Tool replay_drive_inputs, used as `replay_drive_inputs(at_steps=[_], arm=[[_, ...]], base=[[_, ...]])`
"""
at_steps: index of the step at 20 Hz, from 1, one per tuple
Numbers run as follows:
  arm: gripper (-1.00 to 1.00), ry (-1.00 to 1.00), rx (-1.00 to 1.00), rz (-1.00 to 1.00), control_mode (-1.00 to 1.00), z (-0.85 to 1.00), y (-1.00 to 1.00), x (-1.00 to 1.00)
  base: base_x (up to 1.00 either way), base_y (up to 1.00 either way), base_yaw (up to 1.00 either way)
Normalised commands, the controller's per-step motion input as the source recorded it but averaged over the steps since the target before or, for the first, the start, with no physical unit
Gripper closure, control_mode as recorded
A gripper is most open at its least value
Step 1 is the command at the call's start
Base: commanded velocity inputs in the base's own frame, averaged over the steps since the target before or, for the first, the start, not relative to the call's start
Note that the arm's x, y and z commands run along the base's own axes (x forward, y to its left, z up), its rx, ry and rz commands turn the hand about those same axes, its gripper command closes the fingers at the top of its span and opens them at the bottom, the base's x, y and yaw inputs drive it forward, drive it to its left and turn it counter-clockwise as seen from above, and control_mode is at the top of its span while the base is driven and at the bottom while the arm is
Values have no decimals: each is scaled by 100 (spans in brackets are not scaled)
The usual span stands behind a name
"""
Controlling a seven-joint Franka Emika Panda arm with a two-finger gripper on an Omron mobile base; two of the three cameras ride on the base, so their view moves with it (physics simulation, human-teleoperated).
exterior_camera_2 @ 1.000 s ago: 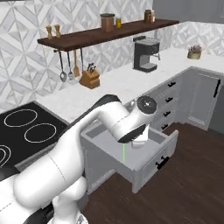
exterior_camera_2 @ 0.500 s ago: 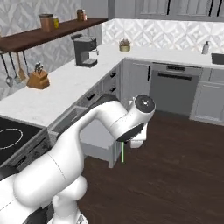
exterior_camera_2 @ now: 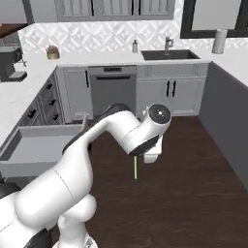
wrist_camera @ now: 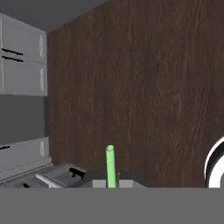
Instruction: Take a straw from the drawer in front and place it inside the glass cup on the dining counter.
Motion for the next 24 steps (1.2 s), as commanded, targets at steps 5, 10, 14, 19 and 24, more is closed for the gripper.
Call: replay_drive_inputs(at_steps=[5, 10, 14, 19, 24], arm=[[100, 0, 0, 0, 100, 0, 0, 0], [100, 0, 0, 0, 100, 0, 0, 0], [100, 0, 0, 0, 100, 0, 0, 0], [100, 0, 0, 0, 100, 0, 0, 0], [100, 0, 0, 0, 100, 0, 0, 0]], base=[[0, -13, -63], [24, -30, -51], [65, -36, -39], [89, -54, -19], [97, -64, -5]])
